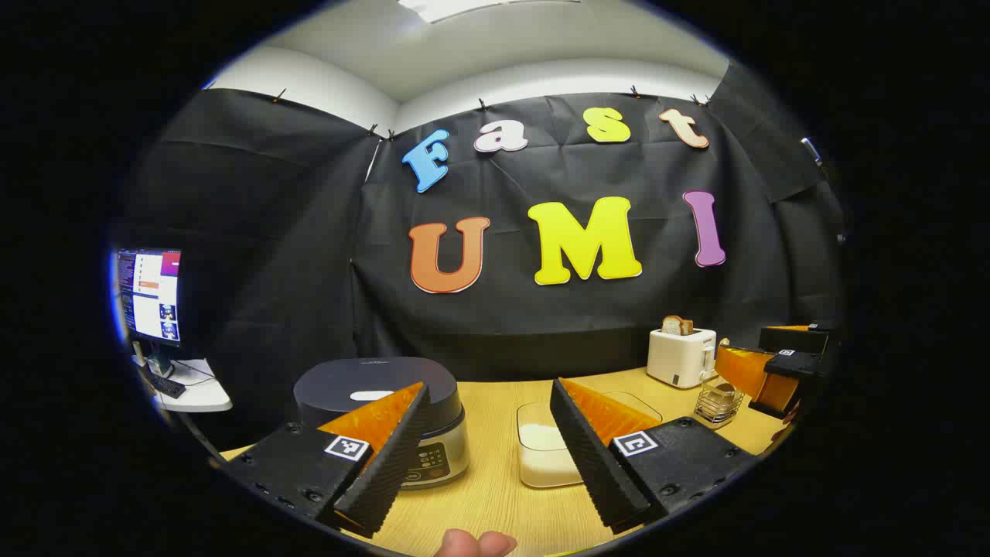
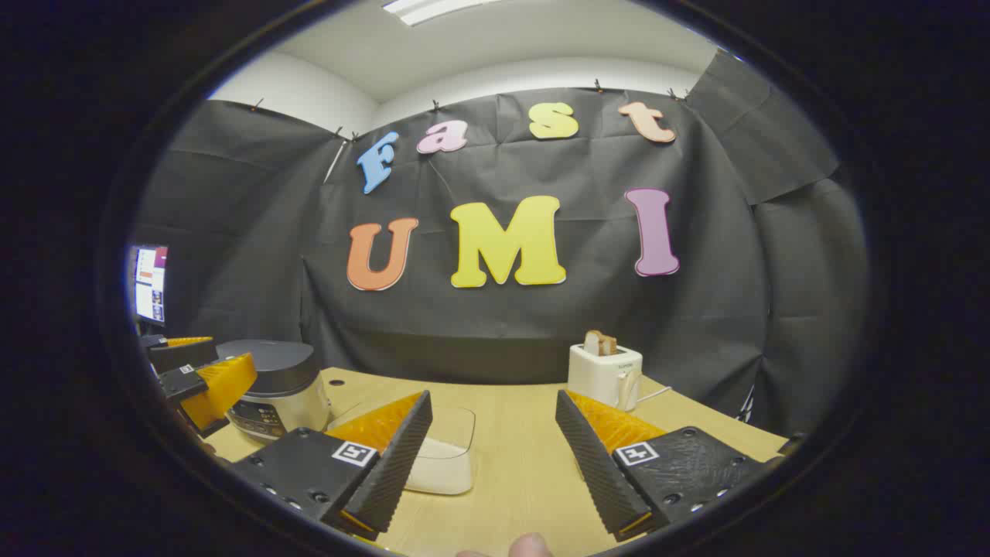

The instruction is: Close the left gripper, press the button to open the rice cooker; take a wooden spoon from the chopstick holder with the right hand, scoop a spoonful of rice and pour it into the rice cooker, then put the wooden spoon back into the chopstick holder.

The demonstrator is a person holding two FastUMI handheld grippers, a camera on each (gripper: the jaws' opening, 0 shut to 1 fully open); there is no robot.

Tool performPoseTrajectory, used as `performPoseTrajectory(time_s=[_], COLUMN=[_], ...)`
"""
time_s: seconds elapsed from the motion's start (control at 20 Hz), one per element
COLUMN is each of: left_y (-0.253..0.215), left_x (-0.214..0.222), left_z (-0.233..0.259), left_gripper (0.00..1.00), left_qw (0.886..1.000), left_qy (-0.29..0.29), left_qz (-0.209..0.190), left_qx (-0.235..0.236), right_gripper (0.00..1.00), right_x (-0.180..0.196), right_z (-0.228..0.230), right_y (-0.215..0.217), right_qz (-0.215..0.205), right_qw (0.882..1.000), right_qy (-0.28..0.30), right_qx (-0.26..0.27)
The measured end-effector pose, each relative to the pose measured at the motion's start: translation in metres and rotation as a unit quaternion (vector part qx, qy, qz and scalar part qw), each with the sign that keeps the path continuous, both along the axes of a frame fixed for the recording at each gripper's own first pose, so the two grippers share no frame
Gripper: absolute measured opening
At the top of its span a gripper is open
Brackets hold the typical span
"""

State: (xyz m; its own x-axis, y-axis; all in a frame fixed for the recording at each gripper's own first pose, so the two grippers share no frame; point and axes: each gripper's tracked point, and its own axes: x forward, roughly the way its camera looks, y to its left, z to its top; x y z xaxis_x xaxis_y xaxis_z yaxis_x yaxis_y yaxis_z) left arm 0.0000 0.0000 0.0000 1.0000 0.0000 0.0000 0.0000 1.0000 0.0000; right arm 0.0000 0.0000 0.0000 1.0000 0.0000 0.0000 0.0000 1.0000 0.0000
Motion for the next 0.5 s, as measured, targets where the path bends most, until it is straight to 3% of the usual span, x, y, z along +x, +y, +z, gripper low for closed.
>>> performPoseTrajectory(time_s=[0.5], left_y=[0.0081], left_x=[0.0018], left_z=[-0.0039], left_gripper=[0.98], left_qw=[1.0], left_qy=[0.007], left_qz=[0.005], left_qx=[-0.009], right_gripper=[0.96], right_x=[0.0014], right_z=[-0.0079], right_y=[0.0103], right_qz=[0.014], right_qw=[1.0], right_qy=[0.013], right_qx=[0.011])
